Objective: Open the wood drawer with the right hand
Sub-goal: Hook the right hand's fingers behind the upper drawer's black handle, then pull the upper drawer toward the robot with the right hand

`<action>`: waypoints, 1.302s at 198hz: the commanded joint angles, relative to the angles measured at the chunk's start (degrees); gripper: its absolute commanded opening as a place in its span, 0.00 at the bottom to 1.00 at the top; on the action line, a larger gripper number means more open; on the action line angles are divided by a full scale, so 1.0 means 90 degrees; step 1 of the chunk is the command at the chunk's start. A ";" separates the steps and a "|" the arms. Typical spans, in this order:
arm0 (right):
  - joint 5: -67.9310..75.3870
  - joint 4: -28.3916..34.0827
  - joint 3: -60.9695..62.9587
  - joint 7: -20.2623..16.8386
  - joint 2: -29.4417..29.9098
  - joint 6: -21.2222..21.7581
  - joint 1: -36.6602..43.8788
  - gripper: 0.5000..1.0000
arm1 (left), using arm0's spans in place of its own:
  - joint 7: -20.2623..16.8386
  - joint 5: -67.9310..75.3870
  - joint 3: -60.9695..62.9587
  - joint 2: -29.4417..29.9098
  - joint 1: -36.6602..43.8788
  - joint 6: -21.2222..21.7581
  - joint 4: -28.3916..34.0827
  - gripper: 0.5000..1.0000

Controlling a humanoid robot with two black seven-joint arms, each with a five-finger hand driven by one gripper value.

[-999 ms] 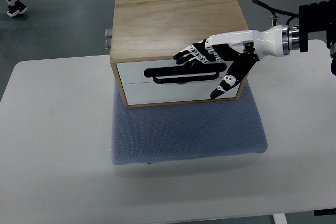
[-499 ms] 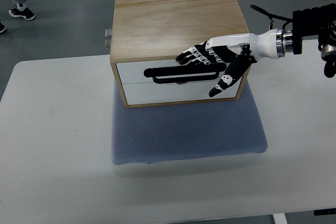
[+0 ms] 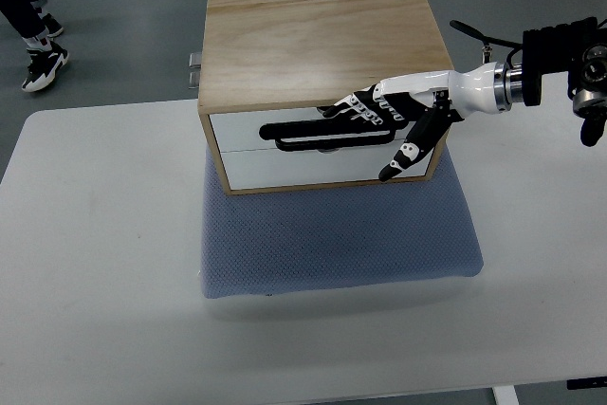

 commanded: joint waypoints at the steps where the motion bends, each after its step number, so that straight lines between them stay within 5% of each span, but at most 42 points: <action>1: -0.0035 0.0002 -0.0001 0.0000 0.0027 0.0000 -0.0053 0.89 | 0.0001 0.0000 0.0000 0.0000 0.0000 0.0000 0.0000 1.00; 258: -0.0113 0.0812 -0.0089 0.0000 -0.0246 0.0000 -0.0170 0.89 | 0.0001 0.0000 0.0000 0.0000 0.0000 0.0000 0.0000 1.00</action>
